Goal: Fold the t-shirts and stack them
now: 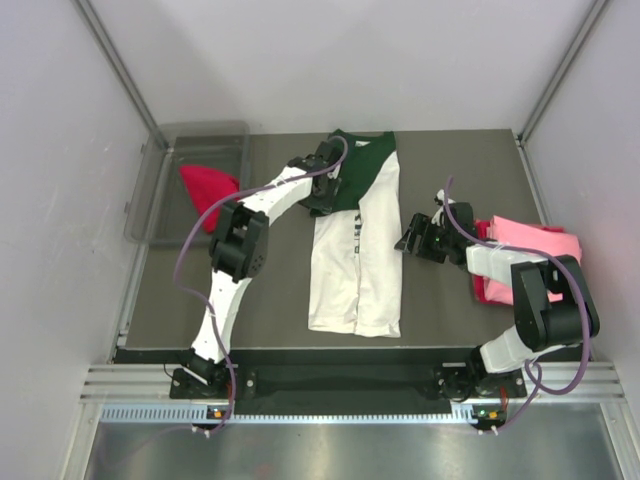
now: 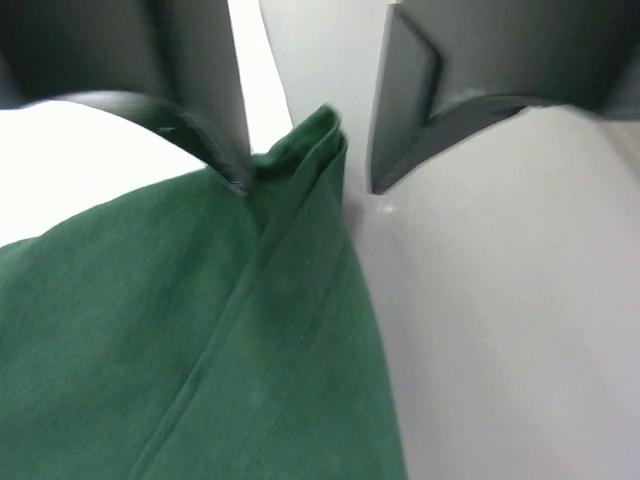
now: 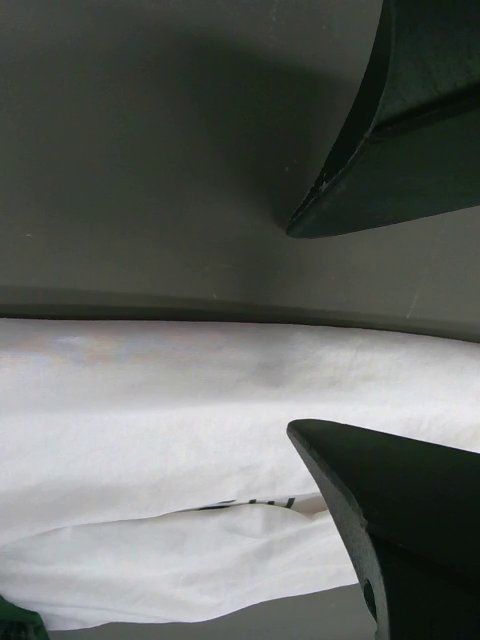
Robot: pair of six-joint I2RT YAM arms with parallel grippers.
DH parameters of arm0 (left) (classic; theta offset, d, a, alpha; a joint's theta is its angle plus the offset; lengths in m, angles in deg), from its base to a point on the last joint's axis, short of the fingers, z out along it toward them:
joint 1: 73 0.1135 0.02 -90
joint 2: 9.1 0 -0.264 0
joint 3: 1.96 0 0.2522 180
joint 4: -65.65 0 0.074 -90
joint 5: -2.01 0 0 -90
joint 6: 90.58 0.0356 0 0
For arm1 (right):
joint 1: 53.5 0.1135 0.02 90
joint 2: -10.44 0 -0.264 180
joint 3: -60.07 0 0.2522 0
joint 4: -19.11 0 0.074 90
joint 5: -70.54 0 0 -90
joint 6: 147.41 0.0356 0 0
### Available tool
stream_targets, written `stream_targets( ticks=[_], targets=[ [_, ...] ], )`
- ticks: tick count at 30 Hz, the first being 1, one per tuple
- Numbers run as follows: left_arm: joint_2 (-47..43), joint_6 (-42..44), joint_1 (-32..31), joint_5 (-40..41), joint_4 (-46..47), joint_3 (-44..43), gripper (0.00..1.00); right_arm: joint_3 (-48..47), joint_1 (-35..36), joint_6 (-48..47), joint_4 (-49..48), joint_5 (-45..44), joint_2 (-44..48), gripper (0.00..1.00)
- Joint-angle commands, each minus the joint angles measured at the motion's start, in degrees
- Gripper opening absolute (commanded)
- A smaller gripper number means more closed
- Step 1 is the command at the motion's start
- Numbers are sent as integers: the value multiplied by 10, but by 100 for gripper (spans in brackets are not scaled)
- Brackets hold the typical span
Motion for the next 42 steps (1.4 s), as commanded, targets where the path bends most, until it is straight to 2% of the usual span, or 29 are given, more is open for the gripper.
stream_targets(
  ticks=[1,3,10,11,15,19,20,23,28,35,38,42],
  targets=[
    [-69,-22,-3,22,-2,18,58,-4,-2,-10,-15,-6,4,73],
    [-101,-31,-2,26,28,52,66,-4,-1,-12,-16,-7,6,73],
    [-225,-58,-3,14,125,211,78,4,-1,-6,-14,-3,28,73],
    [-241,-70,-3,10,126,226,85,4,-1,-6,-6,-1,39,73],
    [-360,-115,-13,-13,129,312,88,8,15,-6,75,5,81,72],
    [-443,-167,-17,-68,150,416,86,37,48,8,140,-20,149,68],
    [-452,-187,-17,-102,151,449,85,50,62,23,152,-31,177,66],
    [-498,-215,-25,-160,170,525,81,83,93,53,201,-18,227,62],
    [-565,-250,-62,-185,192,652,79,137,174,122,252,-45,330,59],
    [-653,-308,-104,-221,235,773,72,229,276,221,289,-82,460,47],
    [-675,-326,-108,-238,265,815,69,252,296,247,280,-93,490,39],
    [-669,-335,-108,-254,296,841,65,264,300,252,262,-104,484,38]
  ],
)
